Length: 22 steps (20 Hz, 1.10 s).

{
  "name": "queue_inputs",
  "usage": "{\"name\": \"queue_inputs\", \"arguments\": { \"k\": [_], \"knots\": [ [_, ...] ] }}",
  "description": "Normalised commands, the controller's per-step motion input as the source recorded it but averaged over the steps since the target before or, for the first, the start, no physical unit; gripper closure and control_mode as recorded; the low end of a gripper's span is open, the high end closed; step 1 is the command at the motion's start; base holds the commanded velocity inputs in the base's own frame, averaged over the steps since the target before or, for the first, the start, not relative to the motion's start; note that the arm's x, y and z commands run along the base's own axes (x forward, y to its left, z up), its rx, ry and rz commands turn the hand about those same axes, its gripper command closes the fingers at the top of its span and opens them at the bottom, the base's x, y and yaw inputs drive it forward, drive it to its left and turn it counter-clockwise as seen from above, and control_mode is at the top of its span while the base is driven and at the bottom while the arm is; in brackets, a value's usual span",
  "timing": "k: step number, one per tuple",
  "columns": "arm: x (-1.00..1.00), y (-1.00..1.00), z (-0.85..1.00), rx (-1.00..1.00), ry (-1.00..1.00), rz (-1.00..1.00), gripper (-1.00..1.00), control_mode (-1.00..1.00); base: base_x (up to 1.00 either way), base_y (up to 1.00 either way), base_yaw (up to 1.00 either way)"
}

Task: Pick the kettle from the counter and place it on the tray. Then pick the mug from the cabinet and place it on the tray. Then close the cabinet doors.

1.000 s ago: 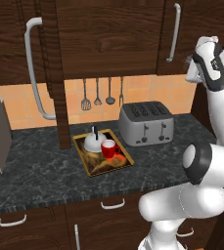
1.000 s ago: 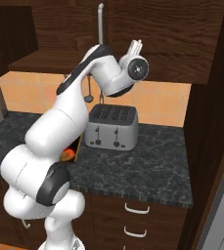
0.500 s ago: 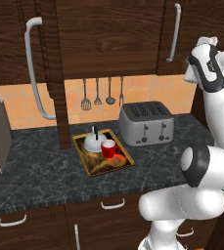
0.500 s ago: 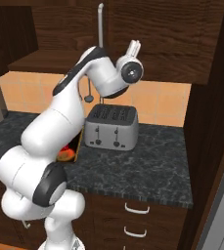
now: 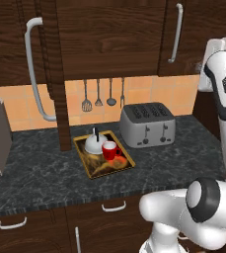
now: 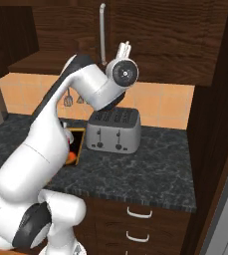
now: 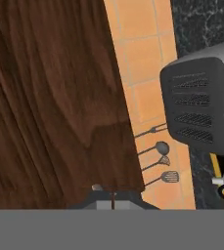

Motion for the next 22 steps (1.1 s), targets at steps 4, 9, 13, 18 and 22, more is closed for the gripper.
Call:
{"name": "queue_inputs", "arguments": {
  "k": [4,9,13,18,22],
  "knots": [
    [-1.00,0.91,-0.06,-0.20,-0.12,0.25,1.00,-1.00,0.00,0.00,0.00],
    [-1.00,1.00,0.00,-0.16,-0.15,0.00,1.00,-1.00,0.00,0.00,0.00],
    [-1.00,1.00,0.11,-0.15,0.00,-0.04,1.00,-1.00,0.00,0.00,0.00],
    [-1.00,0.93,0.00,-0.12,0.04,-0.06,1.00,-1.00,0.00,0.00,0.00],
    [-0.96,0.78,0.00,-0.09,0.00,-0.04,1.00,-1.00,0.00,0.00,0.00]
  ]
}}
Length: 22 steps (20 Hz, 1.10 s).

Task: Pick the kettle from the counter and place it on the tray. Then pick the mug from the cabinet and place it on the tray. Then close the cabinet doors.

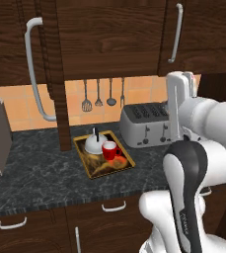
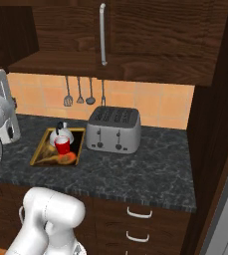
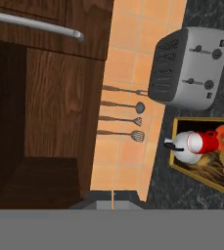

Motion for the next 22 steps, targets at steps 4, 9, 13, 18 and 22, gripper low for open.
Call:
{"name": "queue_inputs", "arguments": {
  "k": [4,9,13,18,22],
  "knots": [
    [-0.08,0.12,0.00,-0.03,0.00,0.00,1.00,-1.00,0.00,0.00,0.00],
    [-0.24,0.56,0.00,0.00,-0.04,0.00,1.00,-1.00,0.00,0.00,0.00],
    [-0.60,0.91,0.00,0.00,-0.09,-0.03,1.00,-1.00,0.00,0.00,0.00],
    [-0.48,1.00,0.00,0.00,-0.10,-0.13,1.00,-1.00,0.00,0.00,0.00],
    [-0.50,0.70,0.00,0.00,-0.10,-0.15,1.00,-1.00,0.00,0.00,0.00]
  ]
}}
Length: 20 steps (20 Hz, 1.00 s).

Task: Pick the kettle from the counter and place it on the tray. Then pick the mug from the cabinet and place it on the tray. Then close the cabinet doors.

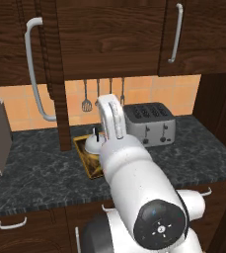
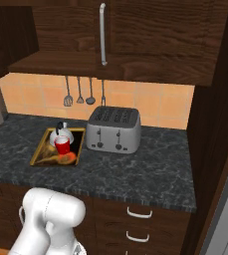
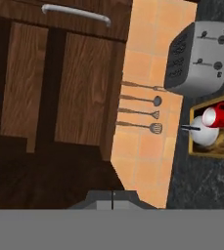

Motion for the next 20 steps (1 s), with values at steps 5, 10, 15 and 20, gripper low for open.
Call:
{"name": "queue_inputs", "arguments": {
  "k": [5,10,15,20],
  "knots": [
    [-0.15,0.60,-0.02,0.00,-0.12,-0.17,1.00,-1.00,0.00,0.00,0.00],
    [0.00,0.73,-0.14,0.00,-0.11,-0.21,1.00,-1.00,0.00,0.00,0.00],
    [0.04,0.83,-0.26,-0.01,-0.10,-0.21,1.00,-1.00,0.00,0.00,0.00],
    [0.66,0.68,-0.22,0.00,-0.04,-0.25,1.00,-1.00,0.00,0.00,0.00]
  ]
}}
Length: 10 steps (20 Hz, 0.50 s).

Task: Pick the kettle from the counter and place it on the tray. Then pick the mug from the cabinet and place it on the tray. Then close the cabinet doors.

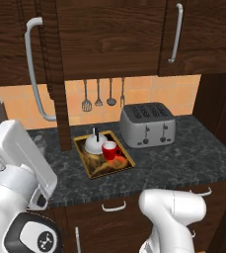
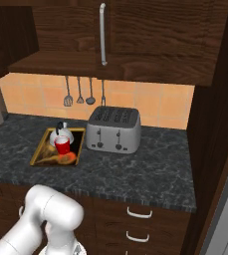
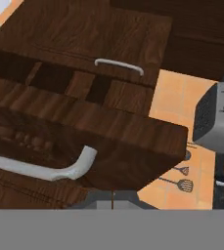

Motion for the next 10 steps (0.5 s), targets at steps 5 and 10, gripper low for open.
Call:
{"name": "queue_inputs", "arguments": {
  "k": [5,10],
  "knots": [
    [1.00,0.22,-0.33,-0.02,0.00,-0.25,1.00,-1.00,0.00,0.00,0.00],
    [0.86,0.48,-0.17,-0.02,0.00,-0.19,1.00,-1.00,0.00,0.00,0.00]
  ]
}}
